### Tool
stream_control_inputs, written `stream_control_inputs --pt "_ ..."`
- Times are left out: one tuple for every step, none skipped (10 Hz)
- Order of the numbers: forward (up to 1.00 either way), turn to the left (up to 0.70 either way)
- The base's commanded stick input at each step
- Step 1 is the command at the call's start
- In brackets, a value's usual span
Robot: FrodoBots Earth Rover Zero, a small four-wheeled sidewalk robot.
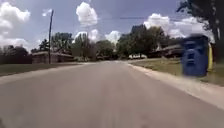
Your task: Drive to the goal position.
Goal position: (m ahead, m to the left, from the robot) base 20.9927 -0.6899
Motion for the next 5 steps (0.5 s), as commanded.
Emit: stream_control_inputs --pt "0.85 0.0" --pt "0.85 0.0" --pt "0.85 0.0" --pt "0.85 0.0" --pt "0.85 0.0"
